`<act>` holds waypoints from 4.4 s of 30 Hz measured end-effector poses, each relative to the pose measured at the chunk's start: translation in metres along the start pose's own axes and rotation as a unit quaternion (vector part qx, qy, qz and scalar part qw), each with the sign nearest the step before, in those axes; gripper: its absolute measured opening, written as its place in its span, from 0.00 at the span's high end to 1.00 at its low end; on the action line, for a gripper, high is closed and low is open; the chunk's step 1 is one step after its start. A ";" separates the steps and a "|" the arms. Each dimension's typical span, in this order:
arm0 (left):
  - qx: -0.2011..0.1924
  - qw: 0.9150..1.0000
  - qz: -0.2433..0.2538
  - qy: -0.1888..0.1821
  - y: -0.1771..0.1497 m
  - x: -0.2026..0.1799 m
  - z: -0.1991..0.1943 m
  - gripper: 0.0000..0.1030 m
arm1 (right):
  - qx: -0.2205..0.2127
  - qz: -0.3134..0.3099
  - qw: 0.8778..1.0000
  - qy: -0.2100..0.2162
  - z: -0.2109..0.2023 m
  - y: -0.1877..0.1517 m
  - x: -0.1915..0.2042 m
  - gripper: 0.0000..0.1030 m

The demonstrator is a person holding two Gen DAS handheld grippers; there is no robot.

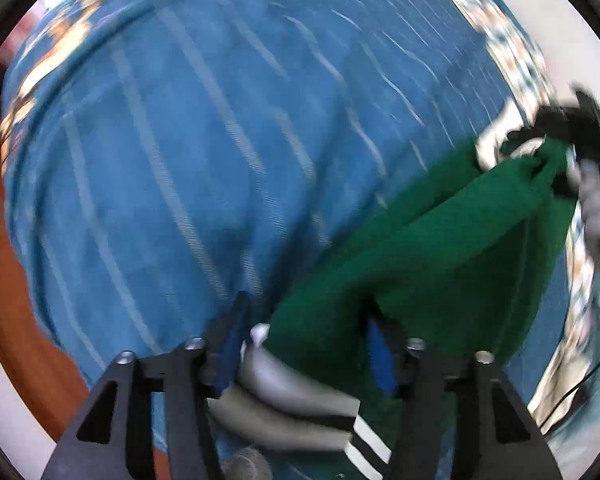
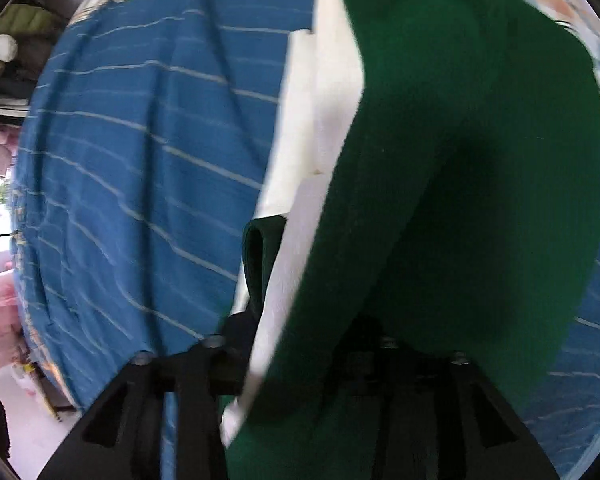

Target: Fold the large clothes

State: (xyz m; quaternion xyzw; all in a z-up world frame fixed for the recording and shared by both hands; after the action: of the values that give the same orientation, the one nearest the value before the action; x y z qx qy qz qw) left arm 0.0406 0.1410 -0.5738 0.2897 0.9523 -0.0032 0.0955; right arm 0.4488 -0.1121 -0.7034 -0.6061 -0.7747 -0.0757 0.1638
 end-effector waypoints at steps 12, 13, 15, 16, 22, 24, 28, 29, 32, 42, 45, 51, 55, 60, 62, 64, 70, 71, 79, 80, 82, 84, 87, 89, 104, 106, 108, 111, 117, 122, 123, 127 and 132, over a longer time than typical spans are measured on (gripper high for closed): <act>-0.003 0.995 -0.040 0.091 -0.014 0.032 0.048 0.07 | -0.131 0.081 0.981 0.115 -0.139 0.012 -0.195 0.24; -0.003 0.995 -0.052 0.088 -0.013 0.036 0.051 0.04 | -0.131 0.095 0.980 0.113 -0.134 0.017 -0.219 0.24; 0.002 0.995 -0.060 0.080 -0.012 0.038 0.052 0.03 | -0.112 0.117 0.978 0.130 -0.108 0.030 -0.255 0.24; 0.001 0.995 -0.054 0.085 -0.012 0.037 0.050 0.03 | -0.097 0.125 0.977 0.143 -0.093 0.035 -0.263 0.24; -0.008 0.994 -0.024 0.106 -0.007 0.031 0.033 0.03 | -0.079 0.094 0.955 0.270 -0.030 0.067 -0.226 0.33; -0.013 0.994 -0.032 0.107 -0.011 0.035 0.022 0.03 | -0.095 0.106 0.951 0.276 -0.031 0.064 -0.218 0.79; -0.023 0.991 -0.048 0.123 -0.027 0.048 -0.005 0.04 | -0.151 0.198 0.923 0.293 -0.069 0.032 -0.233 0.87; -0.022 0.991 -0.052 0.123 -0.031 0.052 -0.010 0.04 | -0.160 0.222 0.914 0.300 -0.078 0.021 -0.239 0.88; -0.019 0.993 -0.063 0.101 -0.044 0.060 -0.022 0.04 | -0.199 0.307 0.884 0.292 -0.117 -0.037 -0.284 0.88; -0.001 1.000 -0.021 -0.016 -0.029 0.008 -0.019 0.04 | -0.209 0.511 0.803 0.225 -0.155 -0.297 -0.409 0.86; -0.007 1.000 0.012 -0.015 -0.020 -0.007 -0.017 0.04 | -0.168 0.479 0.847 0.159 -0.137 -0.333 -0.431 0.64; 0.008 0.996 0.082 -0.017 -0.013 -0.031 0.023 0.04 | -0.106 0.396 0.907 0.093 -0.155 -0.350 -0.473 0.34; 0.025 0.992 0.125 0.021 -0.021 -0.048 0.062 0.04 | -0.115 0.326 0.938 0.028 -0.196 -0.333 -0.500 0.25; -0.003 0.991 0.121 0.048 -0.020 -0.045 0.047 0.04 | -0.184 0.186 0.964 -0.052 -0.250 -0.260 -0.478 0.25; -0.016 0.990 0.126 0.058 -0.024 -0.042 0.034 0.04 | -0.173 0.138 0.974 -0.039 -0.248 -0.222 -0.465 0.25; -0.034 0.988 0.131 0.068 -0.026 -0.040 0.019 0.04 | -0.146 0.089 0.985 -0.030 -0.233 -0.192 -0.455 0.25; -0.088 0.984 0.130 0.082 -0.025 -0.037 -0.019 0.04 | -0.039 -0.060 0.995 -0.063 -0.151 -0.119 -0.419 0.59; -0.093 0.984 0.127 0.086 -0.024 -0.040 -0.019 0.04 | -0.039 -0.083 0.992 -0.084 -0.152 -0.118 -0.412 0.91; -0.071 0.982 0.120 0.129 -0.030 -0.046 0.029 0.04 | -0.211 -0.059 0.973 -0.064 -0.243 -0.087 -0.388 0.95; -0.067 0.982 0.120 0.132 -0.033 -0.044 0.032 0.04 | -0.210 -0.055 0.973 -0.074 -0.236 -0.081 -0.390 0.95; -0.066 0.981 0.115 0.139 -0.037 -0.038 0.030 0.04 | -0.185 -0.056 0.976 -0.101 -0.210 -0.069 -0.397 0.95; -0.066 0.980 0.109 0.150 -0.043 -0.032 0.019 0.04 | -0.126 -0.038 0.986 -0.099 -0.179 -0.067 -0.407 0.94; -0.077 0.978 0.103 0.163 -0.052 -0.033 -0.008 0.04 | -0.103 0.046 0.993 -0.016 -0.201 -0.087 -0.422 0.84; -0.091 0.975 0.107 0.170 -0.060 -0.039 -0.026 0.04 | -0.127 0.076 0.989 0.009 -0.234 -0.105 -0.432 0.59; -0.037 0.982 0.112 0.146 -0.124 -0.076 0.032 0.04 | -0.154 0.378 0.887 0.218 -0.155 -0.232 -0.531 0.75; -0.038 0.980 0.123 0.152 -0.124 -0.071 0.038 0.04 | -0.204 0.337 0.900 0.187 -0.182 -0.221 -0.521 0.86; -0.039 0.976 0.136 0.163 -0.123 -0.067 0.041 0.04 | -0.251 0.279 0.915 0.151 -0.209 -0.211 -0.509 0.88; -0.035 0.976 0.142 0.161 -0.123 -0.062 0.041 0.03 | -0.156 0.285 0.941 0.091 -0.170 -0.213 -0.529 0.84; -0.047 0.976 0.145 0.154 -0.119 -0.069 0.013 0.03 | -0.115 0.235 0.965 -0.020 -0.213 -0.213 -0.522 0.46; -0.088 0.972 0.150 0.156 -0.096 -0.090 -0.013 0.02 | -0.172 -0.017 0.980 -0.094 -0.242 -0.159 -0.422 0.19; -0.093 0.972 0.146 0.156 -0.089 -0.092 -0.011 0.02 | -0.154 -0.049 0.982 -0.096 -0.229 -0.145 -0.406 0.19; -0.081 0.976 0.118 0.165 -0.071 -0.080 0.006 0.02 | -0.098 -0.103 0.987 -0.079 -0.175 -0.092 -0.370 0.19; -0.061 0.979 0.092 0.173 -0.072 -0.052 0.021 0.02 | 0.008 -0.146 0.987 -0.070 -0.106 -0.069 -0.358 0.78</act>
State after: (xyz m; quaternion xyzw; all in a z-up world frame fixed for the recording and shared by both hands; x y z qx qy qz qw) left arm 0.0469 0.0507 -0.5887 0.3659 0.9222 0.1134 -0.0531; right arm 0.4752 -0.4902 -0.7217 -0.4886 -0.8651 -0.0506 0.1012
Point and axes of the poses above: each gripper's, at about its wrist camera, not at the fingertips, and z roughly the way its jaws point, x to its left, y to its top, the point moved 10 cm from there along z, roughly the way its jaws point, and after that the axes turned 3 degrees about y, right-handed, at the moved point
